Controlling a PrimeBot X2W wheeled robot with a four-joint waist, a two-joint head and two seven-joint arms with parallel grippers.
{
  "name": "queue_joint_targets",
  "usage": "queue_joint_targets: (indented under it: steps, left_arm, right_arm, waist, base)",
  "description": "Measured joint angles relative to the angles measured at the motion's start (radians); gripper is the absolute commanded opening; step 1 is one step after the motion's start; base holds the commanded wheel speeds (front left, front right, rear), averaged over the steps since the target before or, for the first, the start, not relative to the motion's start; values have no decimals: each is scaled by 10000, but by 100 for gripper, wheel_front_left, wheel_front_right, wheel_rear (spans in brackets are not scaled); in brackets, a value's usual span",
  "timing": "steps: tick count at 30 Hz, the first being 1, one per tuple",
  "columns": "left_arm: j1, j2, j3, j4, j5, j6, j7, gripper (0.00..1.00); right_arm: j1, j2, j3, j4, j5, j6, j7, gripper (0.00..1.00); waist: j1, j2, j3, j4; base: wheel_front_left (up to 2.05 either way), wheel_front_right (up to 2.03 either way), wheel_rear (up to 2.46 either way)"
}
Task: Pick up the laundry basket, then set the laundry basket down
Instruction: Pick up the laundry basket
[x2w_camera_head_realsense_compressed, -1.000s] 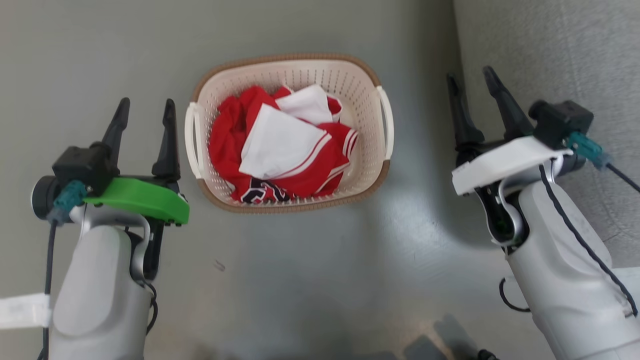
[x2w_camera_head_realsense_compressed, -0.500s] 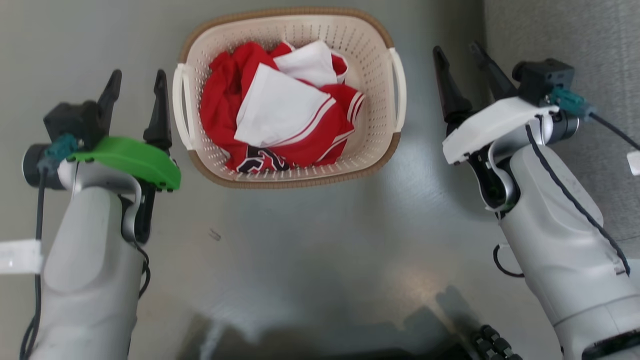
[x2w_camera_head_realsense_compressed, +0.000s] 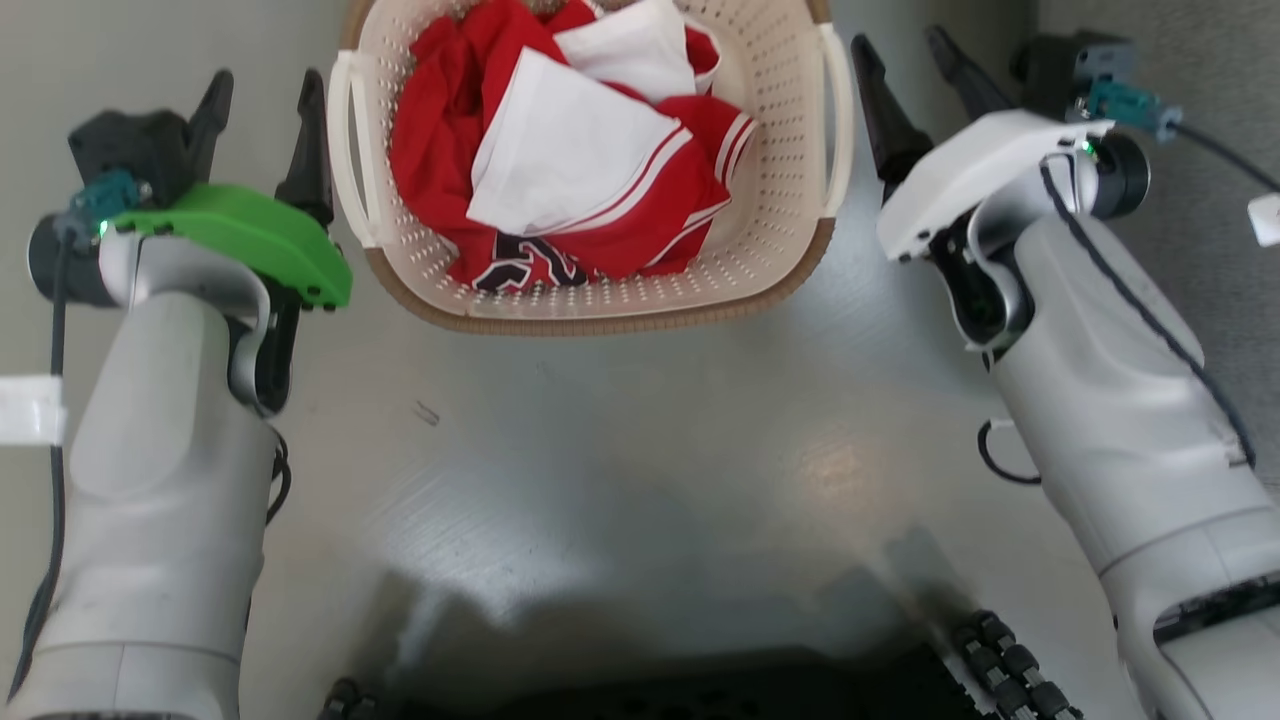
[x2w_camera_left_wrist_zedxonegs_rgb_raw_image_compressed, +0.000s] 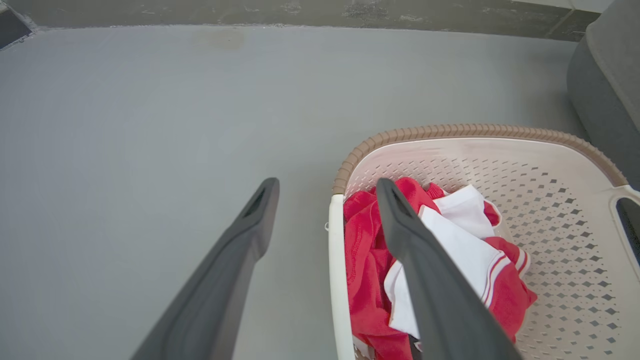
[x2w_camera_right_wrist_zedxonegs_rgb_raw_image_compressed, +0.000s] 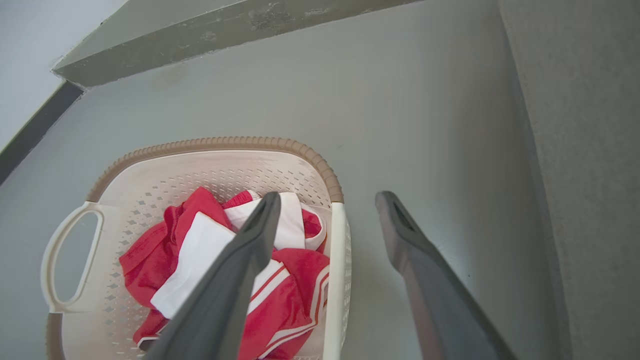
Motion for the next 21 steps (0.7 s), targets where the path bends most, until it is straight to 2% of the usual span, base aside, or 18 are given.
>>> queue_joint_targets:
  steps: [15,21]
  left_arm:
    - [-1244,-257,-493,1327,-291,-86,278,100]
    - [-1574,-330,-750,1829,-510,-88,477,100]
  right_arm:
    - [-1259,17,272,1526,525,21,441,100]
    - [-1504,17,667,1703,1197,211,510,100]
  waist:
    - [0,0,1141,260]
    - [-1,0,1502,334]
  base:
    - [0,0,0]
    - [0,0,0]
